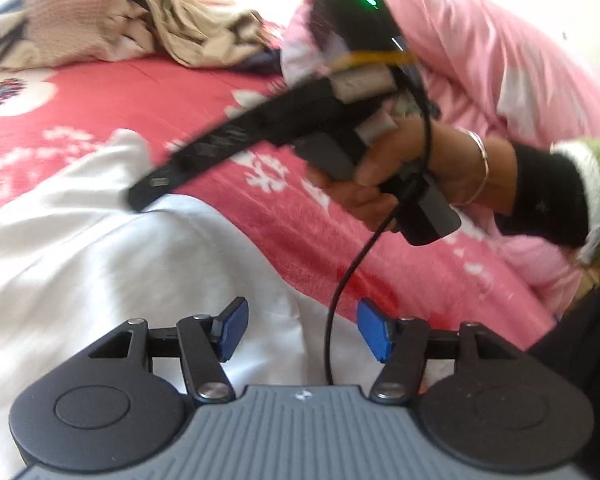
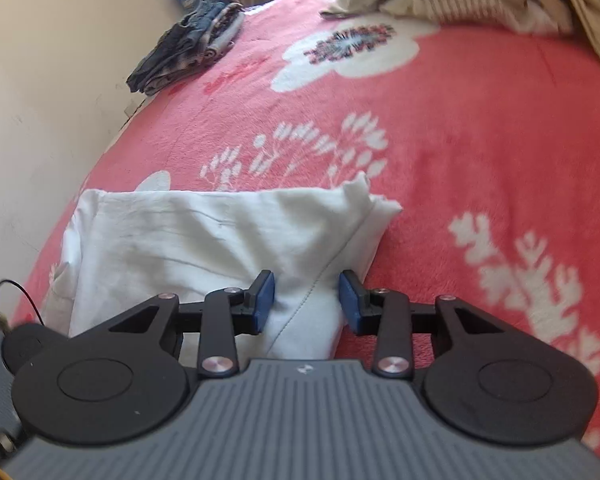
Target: Fold clothes
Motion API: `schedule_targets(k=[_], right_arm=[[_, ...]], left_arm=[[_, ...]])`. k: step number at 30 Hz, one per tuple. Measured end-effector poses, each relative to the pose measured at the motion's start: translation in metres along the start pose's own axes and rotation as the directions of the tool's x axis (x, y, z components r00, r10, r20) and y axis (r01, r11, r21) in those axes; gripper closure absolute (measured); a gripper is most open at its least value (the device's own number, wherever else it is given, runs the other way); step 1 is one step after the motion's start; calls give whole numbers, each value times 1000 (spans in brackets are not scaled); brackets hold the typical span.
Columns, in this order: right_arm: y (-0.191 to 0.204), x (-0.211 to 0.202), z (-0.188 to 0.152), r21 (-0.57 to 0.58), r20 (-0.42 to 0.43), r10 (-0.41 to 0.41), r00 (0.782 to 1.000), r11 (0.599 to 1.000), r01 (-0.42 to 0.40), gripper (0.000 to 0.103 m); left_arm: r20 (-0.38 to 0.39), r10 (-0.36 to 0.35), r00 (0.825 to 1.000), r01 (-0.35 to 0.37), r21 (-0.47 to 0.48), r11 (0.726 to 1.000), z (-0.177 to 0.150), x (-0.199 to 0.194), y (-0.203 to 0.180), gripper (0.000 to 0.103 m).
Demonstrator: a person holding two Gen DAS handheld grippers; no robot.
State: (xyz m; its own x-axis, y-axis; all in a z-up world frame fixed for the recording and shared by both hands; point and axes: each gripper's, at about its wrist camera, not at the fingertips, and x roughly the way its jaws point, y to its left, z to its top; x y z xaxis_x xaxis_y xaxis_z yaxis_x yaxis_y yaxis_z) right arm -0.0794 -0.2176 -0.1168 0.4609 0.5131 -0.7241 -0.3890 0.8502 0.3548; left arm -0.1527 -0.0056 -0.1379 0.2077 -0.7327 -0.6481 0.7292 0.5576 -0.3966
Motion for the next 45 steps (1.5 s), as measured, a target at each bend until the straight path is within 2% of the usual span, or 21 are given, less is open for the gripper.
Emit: schedule_targets(k=[5,7,8,11,14,15,18,20,22,25,28,29,31,33,36,38,39,42,44,45], right_arm=[[26,-32,13,-110,25,-10,1000,994,13,66],[41,-19,15,-90,-1,54,999,994,-54,65],[49,-12,16,-79,-14,87,996,993,-88,64],[73,8,20,-44,-49,185,982,981,-187,62],[97,28,24,-6,-82,282,956,959,-283,62],[105,35,25,7,-91,314,945,949,-314,62],[129,55,29,50,-118,408,906,913,-405,64],[137,72,30,107,-127,459,879,887,-448,66],[138,92,29,195,-127,501,856,859,-474,66],[136,109,27,305,-130,572,810,800,-516,64],[139,117,24,358,-144,601,786,772,-525,54],[141,121,22,373,-159,597,786,773,-512,52],[152,128,17,374,-194,629,753,757,-535,53],[165,134,12,376,-229,658,717,739,-558,53],[205,140,8,296,-281,688,669,725,-622,53],[240,144,4,194,-329,675,661,733,-652,52],[258,146,2,138,-353,666,657,732,-667,52],[306,153,-13,-10,-429,617,660,727,-686,43],[332,154,-24,-101,-470,577,668,716,-690,36],[341,153,-29,-143,-481,560,675,709,-690,36]], left_arm=[[45,61,997,-55,-123,991,-2,-78,28,36],[44,144,989,-134,-178,975,-6,-109,49,36],[40,187,982,-173,-227,958,-9,-125,60,36],[29,305,952,-268,-403,875,-34,-169,96,36],[6,385,923,-315,-563,764,-69,-203,119,39],[5,393,920,-311,-603,735,-82,-211,124,40],[2,371,929,-264,-699,665,-115,-222,135,42],[0,342,940,-235,-726,646,-136,-226,142,42],[-15,334,942,-239,-730,641,-148,-221,143,42],[-11,301,953,-215,-726,653,-160,-211,142,42],[-15,270,963,-200,-711,674,-167,-210,136,42],[-19,262,965,-199,-706,680,-168,-210,134,42],[-30,255,967,-202,-702,683,-174,-219,131,42],[-41,270,962,-218,-710,670,-183,-235,128,42],[-55,338,939,-268,-734,625,-197,-267,122,42],[-67,394,917,-305,-755,581,-206,-288,120,42],[-73,425,902,-323,-767,554,-208,-298,120,42],[-75,487,870,-349,-791,502,-215,-319,122,42],[-53,512,857,-349,-791,502,-212,-328,125,42],[-42,523,851,-348,-791,503,-211,-332,126,42]])
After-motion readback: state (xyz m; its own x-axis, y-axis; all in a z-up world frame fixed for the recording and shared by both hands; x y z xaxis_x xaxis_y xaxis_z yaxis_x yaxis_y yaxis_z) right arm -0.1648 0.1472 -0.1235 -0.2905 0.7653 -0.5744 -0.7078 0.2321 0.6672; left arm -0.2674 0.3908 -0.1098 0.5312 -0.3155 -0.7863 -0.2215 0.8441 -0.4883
